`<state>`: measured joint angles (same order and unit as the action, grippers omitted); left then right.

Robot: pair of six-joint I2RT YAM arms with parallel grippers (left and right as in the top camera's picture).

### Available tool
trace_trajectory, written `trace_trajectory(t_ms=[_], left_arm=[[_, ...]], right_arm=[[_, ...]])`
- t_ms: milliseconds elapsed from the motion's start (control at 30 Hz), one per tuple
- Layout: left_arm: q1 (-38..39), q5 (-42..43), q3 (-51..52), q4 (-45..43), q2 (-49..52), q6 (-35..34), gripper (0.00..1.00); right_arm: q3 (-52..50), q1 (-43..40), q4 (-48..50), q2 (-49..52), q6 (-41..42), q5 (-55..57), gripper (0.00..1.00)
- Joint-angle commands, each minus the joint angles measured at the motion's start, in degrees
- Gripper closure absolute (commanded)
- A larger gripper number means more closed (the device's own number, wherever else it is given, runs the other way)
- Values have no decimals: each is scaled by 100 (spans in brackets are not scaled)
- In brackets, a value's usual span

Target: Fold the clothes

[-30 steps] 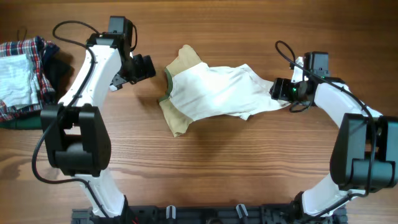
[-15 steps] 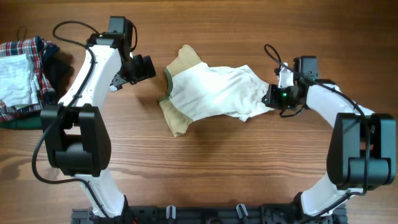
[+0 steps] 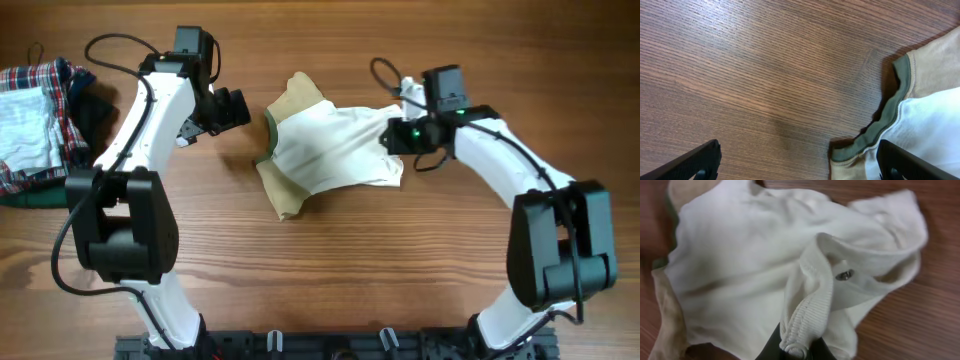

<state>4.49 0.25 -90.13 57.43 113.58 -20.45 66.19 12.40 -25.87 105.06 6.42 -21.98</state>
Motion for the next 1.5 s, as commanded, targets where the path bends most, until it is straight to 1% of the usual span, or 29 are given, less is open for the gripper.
trace_trajectory(t_ms=[0, 33, 100, 133, 333, 400, 433, 500, 567, 633, 700, 767, 833, 900, 967, 1000, 1067, 1133, 1233, 1367, 1467], left_arm=[[0, -57, -48, 4, -96, 72, 0], [0, -57, -48, 4, -96, 72, 0], [0, -57, -48, 4, -96, 72, 0], [0, -57, -48, 4, -96, 72, 0], [0, -57, -48, 4, -96, 72, 0], [0, -57, -48, 4, -96, 72, 0], [0, -57, -48, 7, -96, 72, 0], [0, -57, -48, 7, -96, 72, 0], [0, -57, -48, 4, -96, 72, 0], [-2, -57, -48, 4, -96, 72, 0], [0, -57, -48, 4, -96, 72, 0], [0, -57, -48, 4, -96, 76, 0], [0, -57, -48, 4, -96, 74, 0], [0, -57, -48, 4, -96, 74, 0], [2, -52, -48, 2, -96, 70, 0], [15, -50, -48, 2, -96, 68, 0], [26, 55, -48, -2, -96, 68, 0], [26, 66, -48, 0, -96, 68, 0], [26, 74, -48, 4, -96, 70, 0], [26, 72, -48, -4, -96, 70, 0], [26, 72, -48, 2, -96, 70, 0]], right_arm=[[131, 328, 291, 33, -22, 15, 95], [131, 393, 361, 37, -17, 59, 95], [131, 546, 485, 39, -22, 275, 90], [131, 592, 540, 48, -26, 315, 89], [131, 903, 984, 48, -20, 313, 88], [131, 935, 1043, 48, -22, 315, 85], [131, 935, 1045, 48, -24, 315, 80], [131, 935, 1043, 50, -24, 313, 55], [131, 935, 1045, 50, -22, 313, 46], [131, 935, 1056, 48, -24, 310, 41], [131, 935, 1082, 50, -50, 310, 34], [149, 901, 1150, 24, -190, 313, 34], [284, 745, 1102, -61, -155, 315, 34], [393, 579, 988, -94, 13, 352, 35], [402, 404, 839, -76, 131, 706, 43], [398, 361, 782, -35, 120, 931, 48], [393, 365, 804, 127, 101, 1198, 75], [393, 365, 848, 345, 107, 1198, 89], [393, 365, 874, 686, 125, 1193, 96], [387, 369, 835, 800, 122, 1241, 96], [387, 369, 1165, 872, 105, 1521, 96]])
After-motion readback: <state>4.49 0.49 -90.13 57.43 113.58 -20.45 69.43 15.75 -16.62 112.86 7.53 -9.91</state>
